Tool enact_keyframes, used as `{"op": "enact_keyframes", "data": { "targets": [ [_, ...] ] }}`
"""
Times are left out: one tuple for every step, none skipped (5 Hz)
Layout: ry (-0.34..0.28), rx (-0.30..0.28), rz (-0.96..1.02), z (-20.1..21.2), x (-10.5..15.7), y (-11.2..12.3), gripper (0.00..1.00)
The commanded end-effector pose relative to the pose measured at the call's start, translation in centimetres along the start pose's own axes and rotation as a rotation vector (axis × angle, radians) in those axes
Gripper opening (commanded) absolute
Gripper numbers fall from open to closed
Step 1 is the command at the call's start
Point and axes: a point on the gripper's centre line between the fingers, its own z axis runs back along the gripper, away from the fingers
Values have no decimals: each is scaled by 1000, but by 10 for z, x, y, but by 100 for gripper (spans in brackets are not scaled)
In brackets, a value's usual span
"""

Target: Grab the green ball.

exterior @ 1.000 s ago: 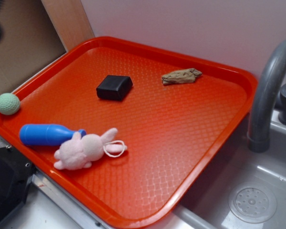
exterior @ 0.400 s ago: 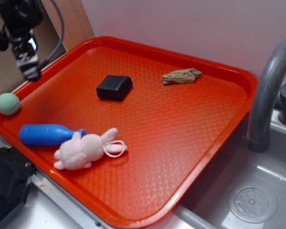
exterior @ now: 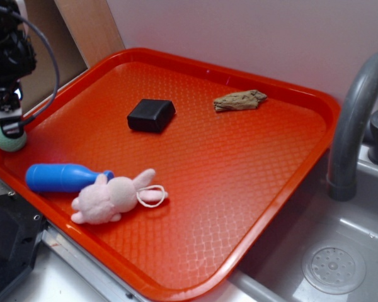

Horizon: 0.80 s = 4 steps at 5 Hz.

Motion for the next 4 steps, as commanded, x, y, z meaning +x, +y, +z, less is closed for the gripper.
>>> {"op": "enact_keyframes", "data": {
  "targets": [
    [55,41,-7,-37,-18,-3,100],
    [45,32,-19,-32,-21,-13,0],
    [41,39,-11,-23,-18,-15,0],
    [-8,40,11,5,-10,-19,0]
  ]
}}
